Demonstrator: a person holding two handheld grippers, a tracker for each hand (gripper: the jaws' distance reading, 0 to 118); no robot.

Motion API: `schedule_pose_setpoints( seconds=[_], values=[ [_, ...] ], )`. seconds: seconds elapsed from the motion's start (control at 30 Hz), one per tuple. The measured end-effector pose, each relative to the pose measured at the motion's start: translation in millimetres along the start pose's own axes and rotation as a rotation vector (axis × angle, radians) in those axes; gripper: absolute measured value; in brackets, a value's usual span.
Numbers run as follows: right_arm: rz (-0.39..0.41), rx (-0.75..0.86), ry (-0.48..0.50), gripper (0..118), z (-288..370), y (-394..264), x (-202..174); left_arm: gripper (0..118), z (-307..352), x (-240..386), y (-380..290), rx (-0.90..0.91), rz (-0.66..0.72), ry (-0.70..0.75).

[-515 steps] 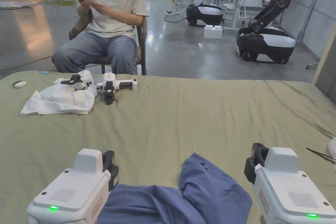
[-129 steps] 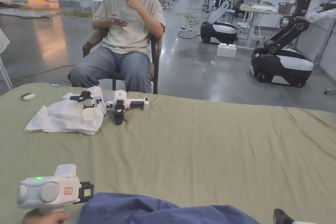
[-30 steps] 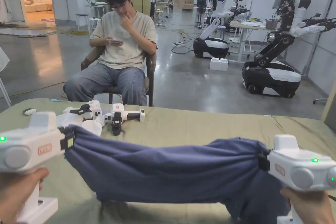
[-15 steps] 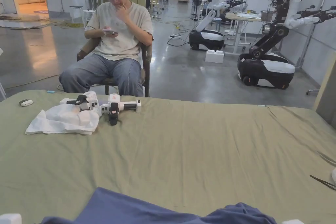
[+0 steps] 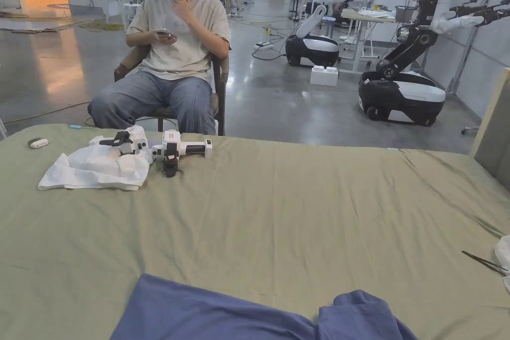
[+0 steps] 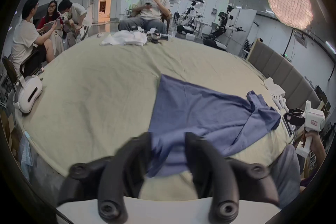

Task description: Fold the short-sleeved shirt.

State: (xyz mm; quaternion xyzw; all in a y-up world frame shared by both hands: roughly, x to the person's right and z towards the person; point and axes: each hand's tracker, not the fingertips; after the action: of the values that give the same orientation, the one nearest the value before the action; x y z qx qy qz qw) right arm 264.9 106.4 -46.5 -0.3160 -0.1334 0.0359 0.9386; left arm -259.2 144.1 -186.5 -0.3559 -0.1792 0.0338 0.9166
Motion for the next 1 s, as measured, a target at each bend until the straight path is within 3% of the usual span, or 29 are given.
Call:
schedule_pose_setpoints(
  seconds=[0.03,0.37,0.4,0.43,0.53,0.63,1.0],
  values=[
    [-0.025,0.022,0.005,79,1.8,6.3,-1.6,64,2.2,3.9,5.3,0.027,-0.003,0.003],
    [-0.214,0.241,0.013,75,2.1,70.8,-35.3,63,2.4,60.0,57.9,0.248,-0.084,0.037],
    [-0.215,0.263,0.007,69,3.0,75.7,-39.6,61,-15.3,43.6,55.4,0.270,-0.084,0.042],
    [-0.217,0.278,0.003,52,4.3,80.6,-43.8,53,-19.4,43.7,57.7,0.293,-0.092,0.049],
    [-0.207,0.335,-0.007,8,6.2,93.3,-53.6,18,-17.4,60.6,64.9,0.345,-0.120,0.056],
    [-0.211,0.370,0.007,0,9.5,102.8,-58.5,0,-15.7,71.6,69.6,0.381,-0.144,0.069],
    [-0.173,0.371,0.022,0,13.0,106.0,-62.1,0,-32.4,56.3,60.4,0.321,-0.159,0.051]
  ],
)
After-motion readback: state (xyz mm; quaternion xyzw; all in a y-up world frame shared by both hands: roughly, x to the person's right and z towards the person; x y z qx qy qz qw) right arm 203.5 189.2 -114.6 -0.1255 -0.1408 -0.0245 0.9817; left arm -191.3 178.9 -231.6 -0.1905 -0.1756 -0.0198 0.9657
